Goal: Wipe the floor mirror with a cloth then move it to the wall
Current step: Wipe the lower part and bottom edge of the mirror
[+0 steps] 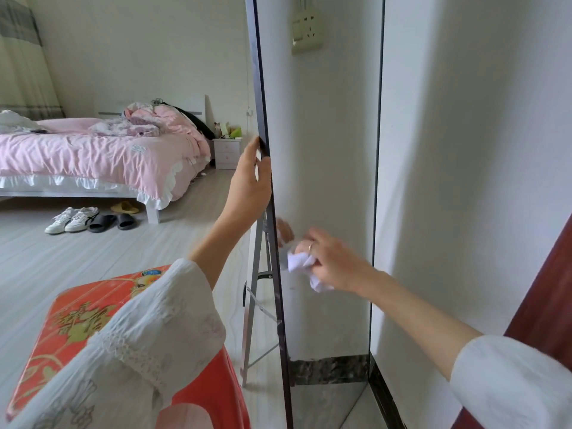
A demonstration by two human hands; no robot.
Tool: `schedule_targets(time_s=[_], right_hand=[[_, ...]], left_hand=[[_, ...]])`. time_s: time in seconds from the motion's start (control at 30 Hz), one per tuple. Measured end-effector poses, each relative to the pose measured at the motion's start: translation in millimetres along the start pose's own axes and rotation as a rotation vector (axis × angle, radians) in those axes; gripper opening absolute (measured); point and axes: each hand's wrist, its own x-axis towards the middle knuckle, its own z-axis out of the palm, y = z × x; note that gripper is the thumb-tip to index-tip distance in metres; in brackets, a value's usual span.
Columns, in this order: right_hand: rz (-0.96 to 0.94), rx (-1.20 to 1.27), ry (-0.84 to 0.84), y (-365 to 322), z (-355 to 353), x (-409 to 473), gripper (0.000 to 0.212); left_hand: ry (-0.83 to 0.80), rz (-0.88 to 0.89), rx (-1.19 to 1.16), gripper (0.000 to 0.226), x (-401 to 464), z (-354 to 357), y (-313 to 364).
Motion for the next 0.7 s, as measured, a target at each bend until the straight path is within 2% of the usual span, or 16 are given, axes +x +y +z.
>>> schedule_targets(time_s=[0.07, 0.13, 0.23, 0.3, 0.37, 0.5, 0.63, 0.7], right_hand=[[0.051, 0.064, 0.169, -3, -19, 9, 0.028], [0.024, 0.059, 0.340, -10, -30, 21, 0.036], [-0.032, -0.022, 0.440, -19, -22, 33, 0.021], [-0.062, -0.062, 0.440, -24, -4, 31, 0.020], [-0.080, -0.048, 0.417, -27, 15, 17, 0.024], [-0.117, -0.018, 0.267, -24, 54, -21, 0.041], [-0.143, 0.016, 0.089, -14, 74, -44, 0.033], [-0.110, 0.016, -0.097, -13, 75, -56, 0.024]], left_hand=[[0.081, 0.015, 0.129, 0.032, -15, 4, -7], [0.103, -0.001, 0.180, 0.019, -25, 6, -9], [-0.011, -0.089, 0.126, 0.018, -29, 8, -9], [-0.056, -0.119, 0.144, 0.024, -29, 9, -10], [-0.063, -0.093, 0.170, 0.019, -30, 10, -14], [-0.040, -0.045, 0.232, 0.018, -28, 10, -18], [-0.046, -0.060, 0.240, 0.019, -29, 11, -20], [-0.053, -0.056, 0.232, 0.018, -31, 13, -19]])
